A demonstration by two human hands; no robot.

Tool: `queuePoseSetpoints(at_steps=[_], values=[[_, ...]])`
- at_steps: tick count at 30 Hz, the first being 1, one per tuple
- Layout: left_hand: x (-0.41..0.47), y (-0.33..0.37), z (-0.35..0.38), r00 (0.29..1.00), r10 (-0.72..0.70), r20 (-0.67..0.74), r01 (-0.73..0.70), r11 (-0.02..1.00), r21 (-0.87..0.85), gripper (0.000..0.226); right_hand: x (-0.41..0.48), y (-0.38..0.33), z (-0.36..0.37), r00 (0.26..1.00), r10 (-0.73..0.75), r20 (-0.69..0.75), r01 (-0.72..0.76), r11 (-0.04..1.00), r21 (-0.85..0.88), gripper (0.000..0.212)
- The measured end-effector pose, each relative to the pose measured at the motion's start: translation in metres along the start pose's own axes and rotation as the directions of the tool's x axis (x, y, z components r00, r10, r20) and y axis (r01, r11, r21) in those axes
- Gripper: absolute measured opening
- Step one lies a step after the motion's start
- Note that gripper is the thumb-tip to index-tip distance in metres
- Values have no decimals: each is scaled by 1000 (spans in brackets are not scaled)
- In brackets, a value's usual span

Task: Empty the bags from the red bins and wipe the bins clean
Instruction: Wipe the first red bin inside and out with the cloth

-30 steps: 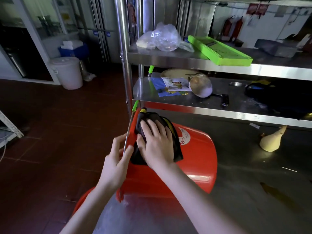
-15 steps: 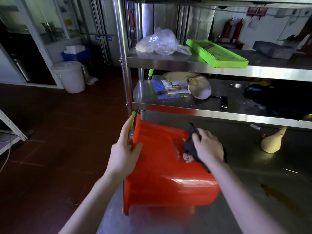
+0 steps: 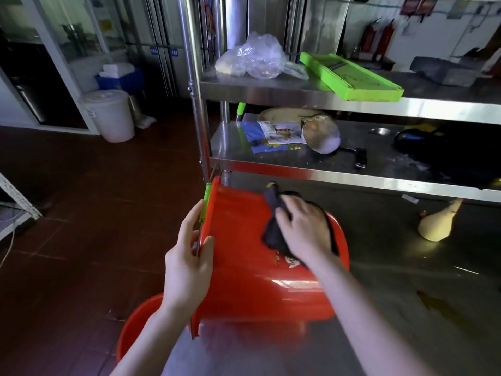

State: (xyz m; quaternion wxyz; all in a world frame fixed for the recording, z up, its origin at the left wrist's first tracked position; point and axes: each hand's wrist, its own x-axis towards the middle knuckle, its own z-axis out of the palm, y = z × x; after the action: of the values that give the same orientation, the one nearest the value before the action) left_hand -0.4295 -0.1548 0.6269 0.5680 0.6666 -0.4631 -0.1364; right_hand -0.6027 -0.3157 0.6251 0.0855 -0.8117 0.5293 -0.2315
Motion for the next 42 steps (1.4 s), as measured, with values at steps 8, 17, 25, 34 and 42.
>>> queuePoseSetpoints(at_steps=[8, 17, 25, 34, 42], values=[[-17, -6, -3, 996, 84, -6, -84, 995, 52, 67, 22, -22, -2, 981, 134, 137, -132, 991, -20, 42], [46, 24, -39, 935, -267, 235, 315, 928, -198, 78, -48, -106, 26, 970, -218, -108, 217, 976, -23, 52], [81, 35, -7, 957, -230, 178, 204, 967, 152, 71, -48, -48, 11, 975, -192, -114, 193, 981, 0, 53], [23, 10, -13, 988, 1, 151, -13, 997, 82, 77, -14, -10, 10, 981, 165, -105, -167, 986, -8, 50], [41, -9, -24, 971, 19, 240, -32, 998, 50, 80, -13, -69, 37, 953, -282, -107, 284, 959, 1, 49]])
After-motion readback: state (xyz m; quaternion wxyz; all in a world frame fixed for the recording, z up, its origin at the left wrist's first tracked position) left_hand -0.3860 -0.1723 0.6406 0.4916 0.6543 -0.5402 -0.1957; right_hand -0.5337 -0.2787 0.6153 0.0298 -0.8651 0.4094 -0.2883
